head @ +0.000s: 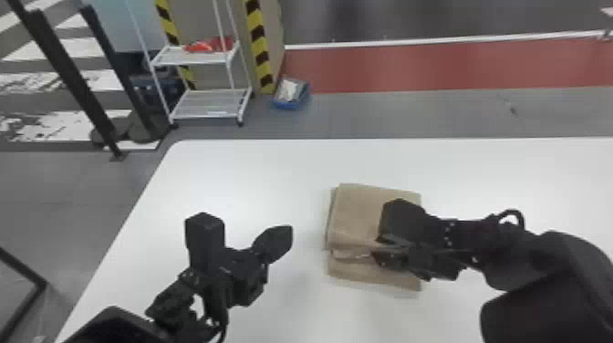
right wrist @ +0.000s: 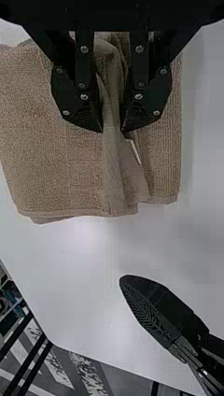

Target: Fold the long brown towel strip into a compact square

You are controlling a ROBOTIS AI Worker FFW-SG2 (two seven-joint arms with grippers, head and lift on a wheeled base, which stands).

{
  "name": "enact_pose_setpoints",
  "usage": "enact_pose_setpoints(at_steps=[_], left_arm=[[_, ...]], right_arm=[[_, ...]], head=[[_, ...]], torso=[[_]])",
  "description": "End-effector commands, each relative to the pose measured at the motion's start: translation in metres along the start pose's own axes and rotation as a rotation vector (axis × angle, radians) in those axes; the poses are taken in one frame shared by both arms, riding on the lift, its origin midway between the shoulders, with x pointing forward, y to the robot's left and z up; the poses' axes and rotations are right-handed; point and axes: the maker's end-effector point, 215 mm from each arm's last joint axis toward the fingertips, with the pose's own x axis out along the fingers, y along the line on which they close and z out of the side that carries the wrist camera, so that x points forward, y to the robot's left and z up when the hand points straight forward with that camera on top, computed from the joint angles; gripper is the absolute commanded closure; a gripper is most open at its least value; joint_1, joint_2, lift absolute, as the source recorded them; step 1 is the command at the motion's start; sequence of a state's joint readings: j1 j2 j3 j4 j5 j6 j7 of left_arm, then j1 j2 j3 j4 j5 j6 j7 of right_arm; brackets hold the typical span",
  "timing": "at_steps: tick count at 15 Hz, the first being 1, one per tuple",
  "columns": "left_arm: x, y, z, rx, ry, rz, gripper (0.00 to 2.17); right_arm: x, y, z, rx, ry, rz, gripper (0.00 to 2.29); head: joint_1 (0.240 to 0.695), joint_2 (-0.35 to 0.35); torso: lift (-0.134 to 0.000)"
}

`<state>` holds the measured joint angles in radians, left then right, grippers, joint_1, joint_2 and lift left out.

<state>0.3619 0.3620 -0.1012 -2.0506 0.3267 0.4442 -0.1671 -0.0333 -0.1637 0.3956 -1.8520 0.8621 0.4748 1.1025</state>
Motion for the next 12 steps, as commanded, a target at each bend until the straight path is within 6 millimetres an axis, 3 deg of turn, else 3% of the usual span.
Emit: enact_pose_setpoints(at_steps=[1,3,5,12], left_arm=[[0.0009,0.0013,-0.0021,-0.001,0.004,0.001,1.19],[0.0011,0.0026,-0.0017,-0.001,0.004,0.003,1.2],[0.0023,0.0035,-0.0021,-0.003,0.004,0.002,1.19],[0.0063,-0.0005,-0.0029,-0.009,0.005,-0.005,1.2]], right_arm=[[0.0015,0.002,0.0081,-0.002,-0.011,0.003,0.89],[0.0016,0.003,0.009,0.003,-0.011,0.008,0.88],[0.0022,0.0052,0.0103,0.012,-0.009,0.013,0.52],[0.0031,-0.0026,0.0146,0.012,-0.011,-0.002,0.49]], head=[[0.695,0.152],[0.695,0.159],[0.695,0.165],[0.695,0.163]], torso=[[-0.124],[-0.124],[-0.124],[-0.124]])
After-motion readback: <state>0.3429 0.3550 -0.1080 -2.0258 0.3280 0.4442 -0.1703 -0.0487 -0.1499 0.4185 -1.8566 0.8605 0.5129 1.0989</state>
